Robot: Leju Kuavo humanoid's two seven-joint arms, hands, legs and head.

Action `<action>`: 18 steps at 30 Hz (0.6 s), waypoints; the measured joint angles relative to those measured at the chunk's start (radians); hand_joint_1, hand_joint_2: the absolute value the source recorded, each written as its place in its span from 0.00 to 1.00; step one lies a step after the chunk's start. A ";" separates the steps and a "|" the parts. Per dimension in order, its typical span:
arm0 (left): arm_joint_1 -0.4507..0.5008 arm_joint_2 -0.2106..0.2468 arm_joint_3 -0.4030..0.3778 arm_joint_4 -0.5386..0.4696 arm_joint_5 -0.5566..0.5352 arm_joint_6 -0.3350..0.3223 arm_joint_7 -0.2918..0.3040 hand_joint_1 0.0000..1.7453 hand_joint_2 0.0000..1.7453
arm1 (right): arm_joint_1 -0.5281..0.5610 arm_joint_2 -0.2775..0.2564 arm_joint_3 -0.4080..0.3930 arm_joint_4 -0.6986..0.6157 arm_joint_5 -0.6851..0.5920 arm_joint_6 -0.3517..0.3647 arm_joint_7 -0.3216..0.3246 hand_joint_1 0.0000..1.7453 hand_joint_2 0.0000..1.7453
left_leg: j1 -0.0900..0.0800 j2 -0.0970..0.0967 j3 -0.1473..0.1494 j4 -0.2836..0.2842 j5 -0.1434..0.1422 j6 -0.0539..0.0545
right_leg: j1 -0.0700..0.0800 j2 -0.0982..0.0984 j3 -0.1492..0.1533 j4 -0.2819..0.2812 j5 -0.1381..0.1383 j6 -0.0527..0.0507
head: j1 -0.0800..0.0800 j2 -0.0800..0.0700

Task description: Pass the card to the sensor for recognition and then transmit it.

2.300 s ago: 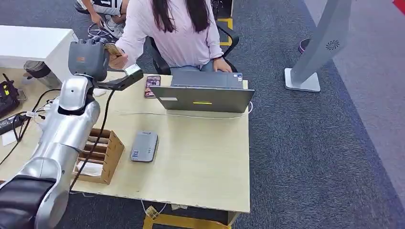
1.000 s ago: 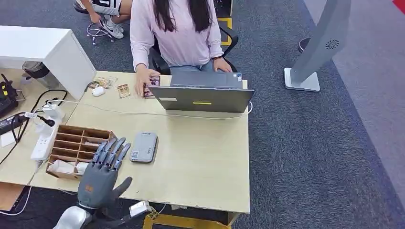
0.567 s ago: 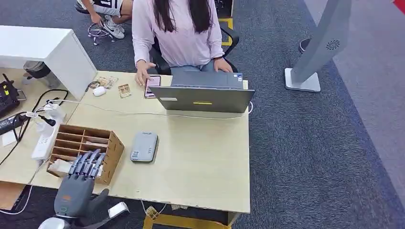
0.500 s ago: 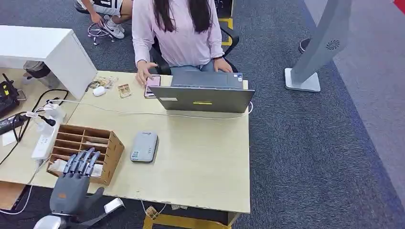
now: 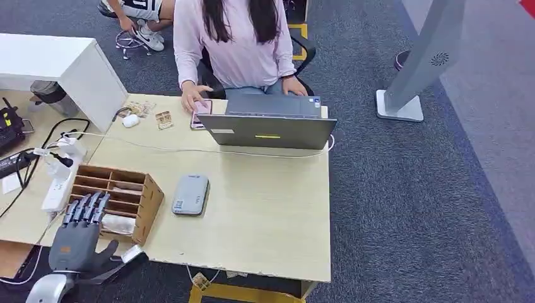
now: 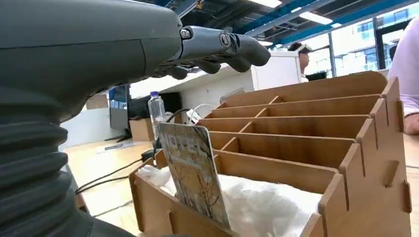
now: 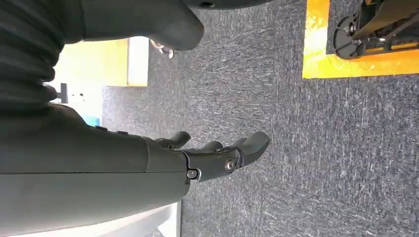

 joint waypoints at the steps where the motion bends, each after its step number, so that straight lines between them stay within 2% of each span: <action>1: 0.000 -0.001 0.003 0.003 0.000 0.000 -0.003 0.00 1.00 | 0.000 0.000 0.000 0.000 0.000 0.000 0.000 0.00 1.00 | 0.000 0.000 0.000 0.000 0.000 0.000 | 0.000 0.000 0.000 0.000 0.000 0.000 | 0.000 0.000; 13: 0.000 -0.016 0.042 0.019 0.017 -0.002 -0.017 0.00 1.00 | 0.000 0.000 0.000 0.000 0.006 0.003 -0.004 0.00 1.00 | 0.000 0.000 0.000 0.000 0.000 0.000 | 0.000 0.000 0.000 0.000 0.000 0.000 | 0.000 0.000; 14: 0.000 -0.017 0.043 0.019 0.020 -0.002 -0.019 1.00 1.00 | 0.000 0.000 0.000 0.000 0.006 0.003 -0.006 0.00 1.00 | 0.000 0.000 0.000 0.000 0.000 0.000 | 0.000 0.000 0.000 0.000 0.000 0.000 | 0.000 0.000; 18: 0.000 -0.021 0.053 0.021 0.035 -0.003 -0.036 1.00 1.00 | 0.000 0.000 0.000 0.000 0.006 0.003 -0.011 0.00 1.00 | 0.000 0.000 0.000 0.000 0.000 0.000 | 0.000 0.000 0.000 0.000 0.000 0.000 | 0.000 0.000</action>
